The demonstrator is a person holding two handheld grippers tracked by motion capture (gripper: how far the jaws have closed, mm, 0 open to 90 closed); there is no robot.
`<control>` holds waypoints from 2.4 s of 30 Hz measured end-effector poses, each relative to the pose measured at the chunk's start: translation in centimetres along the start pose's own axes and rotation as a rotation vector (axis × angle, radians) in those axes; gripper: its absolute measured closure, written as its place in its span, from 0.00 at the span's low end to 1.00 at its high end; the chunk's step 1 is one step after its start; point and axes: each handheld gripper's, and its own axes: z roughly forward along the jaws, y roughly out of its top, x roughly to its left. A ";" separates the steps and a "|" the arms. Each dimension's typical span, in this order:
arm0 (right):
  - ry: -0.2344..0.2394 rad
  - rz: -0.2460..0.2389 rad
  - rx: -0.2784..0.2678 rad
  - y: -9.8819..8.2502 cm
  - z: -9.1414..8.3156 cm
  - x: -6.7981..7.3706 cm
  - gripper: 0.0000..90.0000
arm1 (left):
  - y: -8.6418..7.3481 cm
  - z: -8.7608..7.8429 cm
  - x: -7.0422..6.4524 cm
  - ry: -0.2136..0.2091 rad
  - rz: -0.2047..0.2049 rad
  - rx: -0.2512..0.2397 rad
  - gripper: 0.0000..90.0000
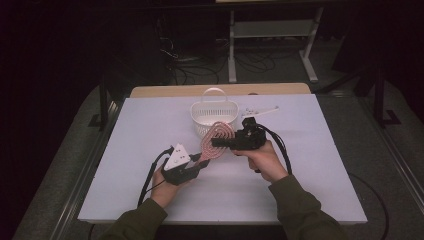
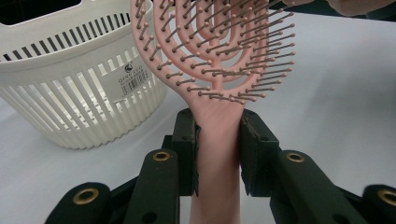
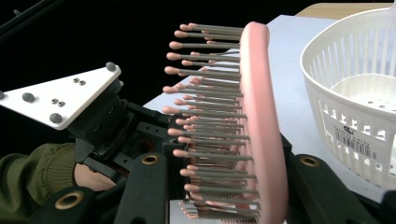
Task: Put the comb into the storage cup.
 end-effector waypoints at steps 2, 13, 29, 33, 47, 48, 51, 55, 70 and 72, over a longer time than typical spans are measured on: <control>0.001 -0.001 -0.002 0.0 0.0 0.0 0.70 | 0.0 0.0 0.0 -0.002 -0.002 -0.002 0.78; -0.009 0.002 -0.027 0.1 -0.5 0.0 0.70 | -0.1 -0.3 0.6 -0.020 -0.039 -0.018 0.71; -0.044 -0.003 -0.049 0.3 -1.6 -0.3 0.70 | -0.3 -0.6 1.9 -0.118 -0.118 0.017 0.52; -0.054 -0.007 -0.050 0.3 -1.8 -0.4 0.70 | -0.3 -0.8 2.4 -0.149 -0.141 0.020 0.46; -0.071 -0.015 -0.066 0.4 -2.4 -0.5 0.70 | -0.9 -3.3 3.7 -0.179 -0.152 0.050 0.30; -0.072 -0.016 -0.067 0.4 -2.5 -0.5 0.70 | -1.1 -3.5 3.8 -0.182 -0.156 0.050 0.29; -0.072 -0.015 -0.069 0.4 -2.5 -0.5 0.70 | -1.5 -4.3 4.0 -0.183 -0.148 0.066 0.25; -0.075 -0.016 -0.073 0.4 -2.6 -0.6 0.70 | -2.3 -5.2 4.3 -0.177 -0.134 0.089 0.21; -0.078 -0.014 -0.100 0.6 -3.3 -0.5 0.70 | -4.3 -7.0 4.3 -0.141 -0.130 0.138 0.06; -0.079 -0.015 -0.104 0.6 -3.5 -0.6 0.70 | -4.6 -7.1 4.2 -0.146 -0.123 0.146 0.03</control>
